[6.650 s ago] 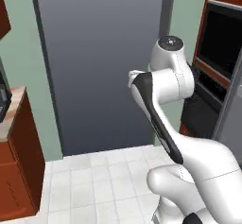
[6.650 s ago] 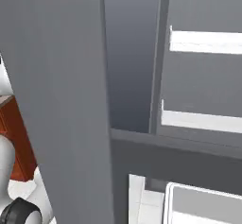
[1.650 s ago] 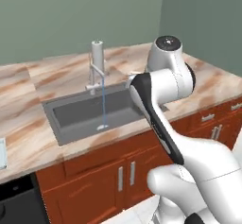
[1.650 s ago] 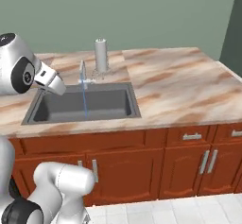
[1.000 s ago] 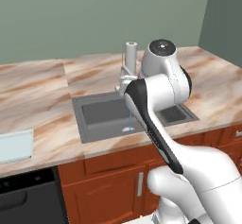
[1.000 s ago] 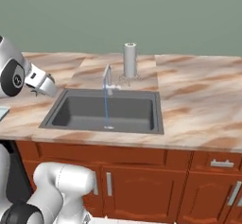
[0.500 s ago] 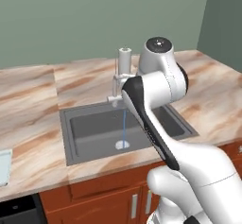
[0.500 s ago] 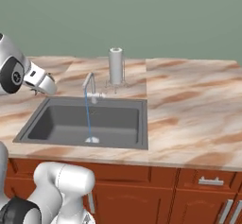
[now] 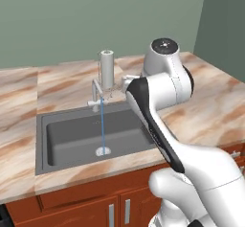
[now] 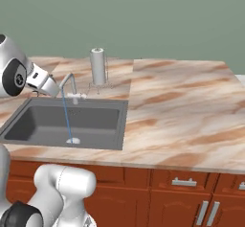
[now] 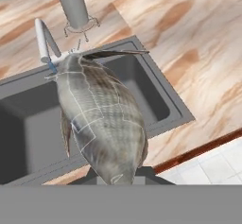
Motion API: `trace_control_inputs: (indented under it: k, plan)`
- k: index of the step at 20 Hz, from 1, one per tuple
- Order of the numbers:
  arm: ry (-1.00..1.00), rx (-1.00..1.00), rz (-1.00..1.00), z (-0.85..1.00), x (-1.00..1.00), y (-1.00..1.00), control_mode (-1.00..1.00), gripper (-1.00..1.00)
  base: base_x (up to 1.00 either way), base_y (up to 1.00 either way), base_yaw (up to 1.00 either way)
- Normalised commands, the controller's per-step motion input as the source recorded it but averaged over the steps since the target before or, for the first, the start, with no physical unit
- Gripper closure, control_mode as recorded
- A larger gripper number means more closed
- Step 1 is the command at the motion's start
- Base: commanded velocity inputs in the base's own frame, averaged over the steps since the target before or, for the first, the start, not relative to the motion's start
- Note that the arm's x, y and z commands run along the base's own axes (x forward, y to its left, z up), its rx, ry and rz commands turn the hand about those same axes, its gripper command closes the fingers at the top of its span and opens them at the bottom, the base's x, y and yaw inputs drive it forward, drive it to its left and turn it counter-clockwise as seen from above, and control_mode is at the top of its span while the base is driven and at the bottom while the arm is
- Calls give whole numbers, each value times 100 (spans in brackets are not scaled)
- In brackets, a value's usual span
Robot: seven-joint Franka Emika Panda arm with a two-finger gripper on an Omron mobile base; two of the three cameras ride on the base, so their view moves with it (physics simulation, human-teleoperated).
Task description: Take the fish out of the fridge, briefly rinse it in the sink, and place it on the tray next to the sink.
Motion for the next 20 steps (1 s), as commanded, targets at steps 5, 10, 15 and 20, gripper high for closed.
trace_control_inputs:
  k: [5,10,15,20]
  plan:
    - [9,19,2,0,25,-22,-100,100,15,0,0]
    - [10,36,12,0,31,-48,-100,100,0,0,0]
    - [13,39,20,-13,35,-51,-100,100,0,0,0]
    - [16,31,18,-16,42,-24,-100,100,0,0,0]
